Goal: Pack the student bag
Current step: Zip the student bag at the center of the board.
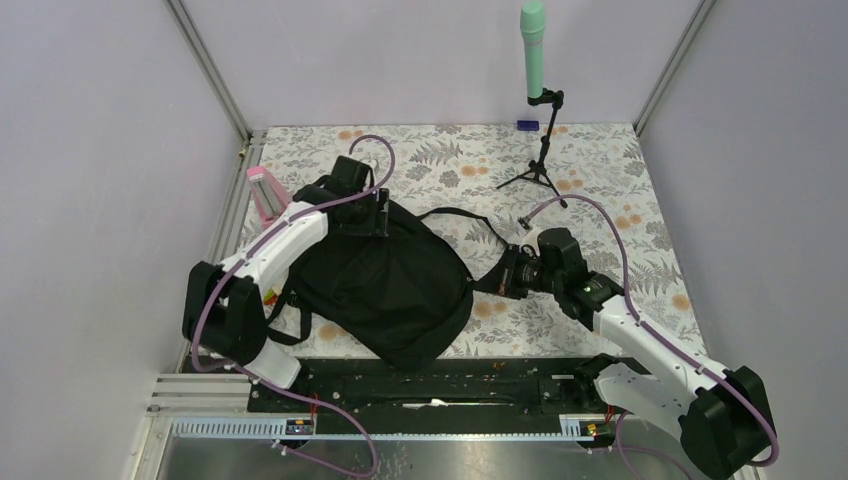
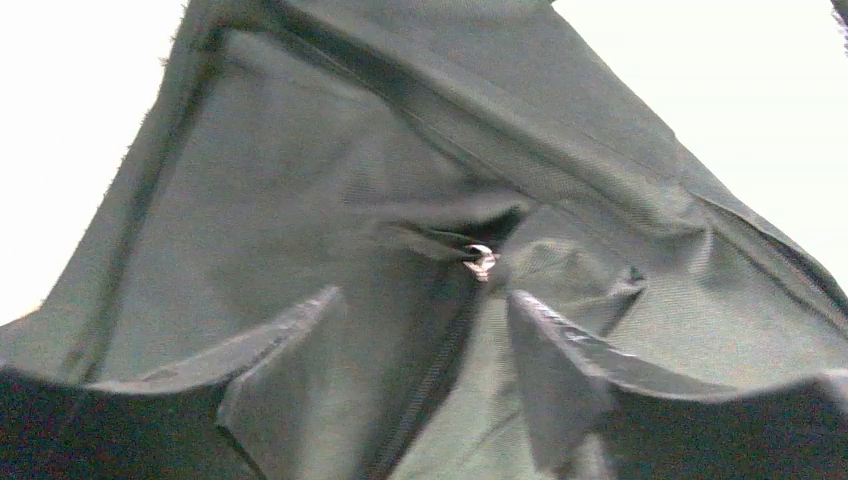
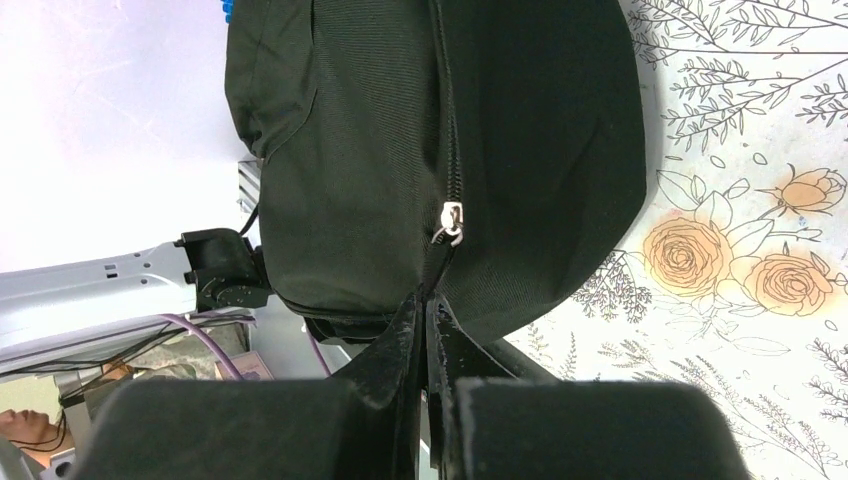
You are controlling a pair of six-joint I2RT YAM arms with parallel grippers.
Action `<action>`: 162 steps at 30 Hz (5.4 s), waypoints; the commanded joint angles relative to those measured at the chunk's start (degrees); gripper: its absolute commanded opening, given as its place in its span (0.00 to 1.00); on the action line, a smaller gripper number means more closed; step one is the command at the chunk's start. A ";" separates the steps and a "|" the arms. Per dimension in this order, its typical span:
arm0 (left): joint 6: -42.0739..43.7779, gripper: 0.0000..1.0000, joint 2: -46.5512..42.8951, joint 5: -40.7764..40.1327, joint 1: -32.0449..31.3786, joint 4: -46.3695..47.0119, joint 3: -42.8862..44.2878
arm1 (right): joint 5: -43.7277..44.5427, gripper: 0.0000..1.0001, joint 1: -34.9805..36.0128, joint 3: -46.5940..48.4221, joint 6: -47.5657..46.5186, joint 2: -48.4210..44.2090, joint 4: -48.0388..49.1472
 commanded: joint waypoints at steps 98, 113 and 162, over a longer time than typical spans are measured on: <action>33.25 0.75 15.70 40.85 -1.96 13.29 18.65 | 6.77 0.00 -4.03 24.08 -12.32 25.64 -0.87; 35.86 0.76 23.34 40.31 -2.75 13.72 22.06 | 5.15 0.00 -4.90 24.28 -10.81 24.79 -0.63; 9.14 0.00 17.46 5.61 3.54 27.99 16.71 | 6.88 0.00 -6.58 11.36 -3.15 13.93 2.06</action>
